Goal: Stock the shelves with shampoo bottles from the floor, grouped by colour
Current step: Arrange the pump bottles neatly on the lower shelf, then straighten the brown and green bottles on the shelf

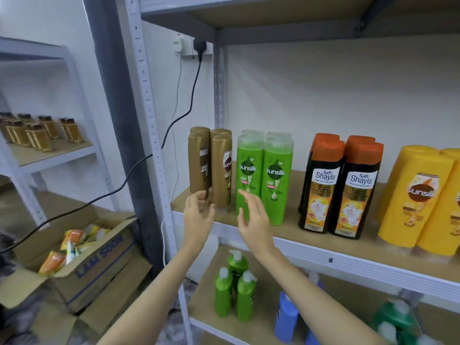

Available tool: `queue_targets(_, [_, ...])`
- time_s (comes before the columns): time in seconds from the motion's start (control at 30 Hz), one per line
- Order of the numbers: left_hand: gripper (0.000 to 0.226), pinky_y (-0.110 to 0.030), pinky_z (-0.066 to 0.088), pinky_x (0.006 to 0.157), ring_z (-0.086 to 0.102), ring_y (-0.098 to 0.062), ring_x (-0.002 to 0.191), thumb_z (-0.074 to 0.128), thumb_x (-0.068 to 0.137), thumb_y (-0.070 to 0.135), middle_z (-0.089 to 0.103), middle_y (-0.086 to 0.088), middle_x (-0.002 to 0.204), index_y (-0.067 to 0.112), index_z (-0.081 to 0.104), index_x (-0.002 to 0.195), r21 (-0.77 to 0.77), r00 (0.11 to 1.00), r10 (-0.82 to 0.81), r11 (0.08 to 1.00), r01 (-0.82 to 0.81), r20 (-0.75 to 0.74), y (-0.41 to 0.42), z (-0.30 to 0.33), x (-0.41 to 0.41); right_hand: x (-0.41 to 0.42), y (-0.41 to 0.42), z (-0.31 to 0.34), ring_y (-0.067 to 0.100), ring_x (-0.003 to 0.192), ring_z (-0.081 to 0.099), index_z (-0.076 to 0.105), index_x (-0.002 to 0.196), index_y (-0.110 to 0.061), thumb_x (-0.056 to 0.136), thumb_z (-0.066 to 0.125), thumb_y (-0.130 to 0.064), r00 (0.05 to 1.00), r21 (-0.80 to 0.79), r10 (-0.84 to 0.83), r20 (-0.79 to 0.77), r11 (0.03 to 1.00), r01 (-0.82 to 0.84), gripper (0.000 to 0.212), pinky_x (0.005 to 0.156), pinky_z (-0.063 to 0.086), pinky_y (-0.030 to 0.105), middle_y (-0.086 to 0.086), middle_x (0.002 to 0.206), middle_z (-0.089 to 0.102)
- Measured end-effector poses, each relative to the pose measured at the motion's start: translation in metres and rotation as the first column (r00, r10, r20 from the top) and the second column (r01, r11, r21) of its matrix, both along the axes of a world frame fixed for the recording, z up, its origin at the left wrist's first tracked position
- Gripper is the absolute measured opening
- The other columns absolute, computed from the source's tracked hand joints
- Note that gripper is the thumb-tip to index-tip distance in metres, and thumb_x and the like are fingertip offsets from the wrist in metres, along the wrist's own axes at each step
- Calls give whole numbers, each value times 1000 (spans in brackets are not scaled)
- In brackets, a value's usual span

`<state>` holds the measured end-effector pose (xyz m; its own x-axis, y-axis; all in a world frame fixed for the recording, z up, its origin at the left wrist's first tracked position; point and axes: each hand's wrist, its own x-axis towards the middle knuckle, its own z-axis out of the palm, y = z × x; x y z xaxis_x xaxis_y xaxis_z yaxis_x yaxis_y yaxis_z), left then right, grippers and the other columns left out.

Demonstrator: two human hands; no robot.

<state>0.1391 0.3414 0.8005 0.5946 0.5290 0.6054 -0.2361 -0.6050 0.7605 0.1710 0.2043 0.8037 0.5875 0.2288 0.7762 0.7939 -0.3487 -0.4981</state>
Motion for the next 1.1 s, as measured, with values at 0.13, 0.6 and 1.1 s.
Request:
queue_targets(0.13, [52,-29,42,93,48,-14,108,66,82,8,49,-8,128,9,42,128,-148,997,12,989,-24,-80,23,5,-4,-4,23,-3,14,137,28,24,144,-14,91,47,-4,937,-61,128,-325,986,-156,58,105,16,11,4,147,31])
queue_targets(0.6, [87,-29,43,93,45,-23,121,73,74,2,41,-8,137,17,20,141,-299,772,-490,869,395,-405,97,34,47,21,84,-7,21,144,9,-5,146,-4,90,49,-3,865,8,56,-499,998,-60,78,113,6,21,11,155,6])
queue_targets(1.1, [78,-35,45,98,49,-18,116,76,74,20,49,-1,129,19,31,138,-170,947,-219,969,181,-236,90,1,47,21,99,-16,28,131,34,1,148,-14,89,59,-11,929,18,-81,-362,995,94,82,108,27,31,17,139,35])
